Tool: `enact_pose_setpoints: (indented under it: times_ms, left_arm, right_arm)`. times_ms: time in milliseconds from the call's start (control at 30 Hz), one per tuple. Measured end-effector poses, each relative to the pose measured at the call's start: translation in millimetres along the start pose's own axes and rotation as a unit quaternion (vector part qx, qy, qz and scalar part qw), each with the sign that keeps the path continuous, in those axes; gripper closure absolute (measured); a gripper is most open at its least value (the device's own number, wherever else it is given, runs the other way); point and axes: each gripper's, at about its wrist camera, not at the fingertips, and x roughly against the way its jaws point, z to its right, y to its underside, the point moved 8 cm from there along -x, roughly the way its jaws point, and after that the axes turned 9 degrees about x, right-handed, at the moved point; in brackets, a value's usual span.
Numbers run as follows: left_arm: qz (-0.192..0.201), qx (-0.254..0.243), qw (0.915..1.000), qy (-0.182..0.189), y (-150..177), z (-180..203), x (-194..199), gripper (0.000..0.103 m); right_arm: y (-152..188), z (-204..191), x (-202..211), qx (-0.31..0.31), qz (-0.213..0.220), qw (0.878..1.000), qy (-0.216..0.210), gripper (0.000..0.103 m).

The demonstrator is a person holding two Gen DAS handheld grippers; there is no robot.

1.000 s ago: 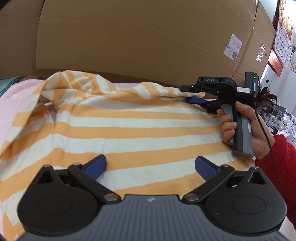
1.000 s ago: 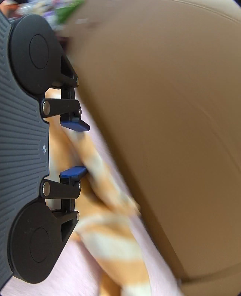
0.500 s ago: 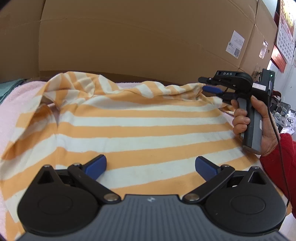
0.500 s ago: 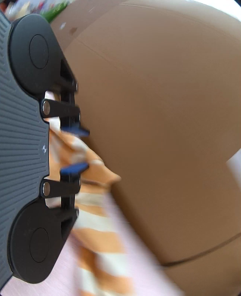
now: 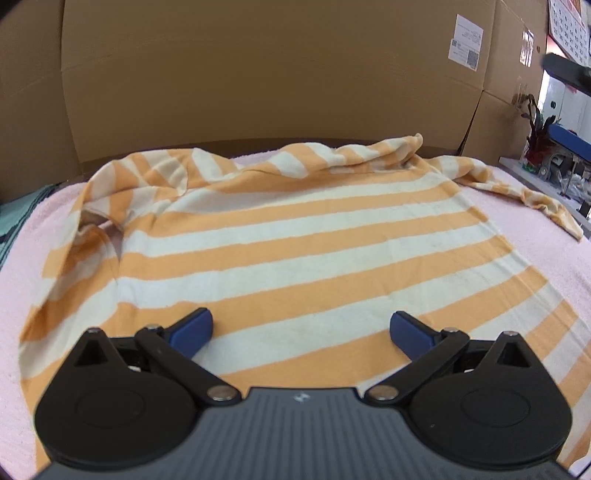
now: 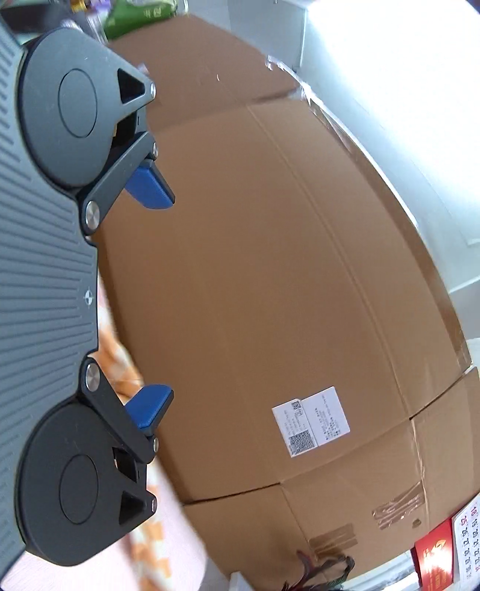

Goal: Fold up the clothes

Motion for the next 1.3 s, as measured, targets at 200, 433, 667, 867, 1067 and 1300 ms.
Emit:
enact_pose_setpoints:
  times_ms: [200, 433, 667, 867, 1067, 1300]
  left_arm:
    - [0.025, 0.026, 0.9991, -0.022, -0.2, -10.0, 10.7, 0.001]
    - [0.09, 0.064, 0.9939, 0.001, 36.6, -29.0, 91.6, 0.001]
    - [0.072, 0.072, 0.9948, -0.005, 88.4, -54.3, 137.4, 0.001]
    - [0.079, 0.08, 0.9936, 0.013, 102.7, -52.6, 148.4, 0.001]
    - [0.106, 0.1, 0.9887, 0.036, 102.8, -48.6, 154.3, 0.014]
    - [0.139, 0.134, 0.9791, 0.065, 101.6, -49.9, 165.1, 0.103]
  right_arm:
    - [20.2, 27.3, -9.4, -0.007, -0.097, 0.995, 0.031, 0.03]
    - [75.7, 61.9, 51.4, -0.029, -0.219, 0.974, 0.05, 0.066]
    - [88.2, 65.9, 102.6, -0.038, -0.226, 0.973, 0.025, 0.064]
    - [97.5, 43.3, 86.0, -0.015, -0.214, 0.977, 0.0, 0.062]
    - [103.3, 41.1, 85.0, -0.015, -0.198, 0.98, 0.021, 0.096]
    - [98.8, 50.6, 96.6, -0.103, -0.188, 0.977, -0.013, 0.097]
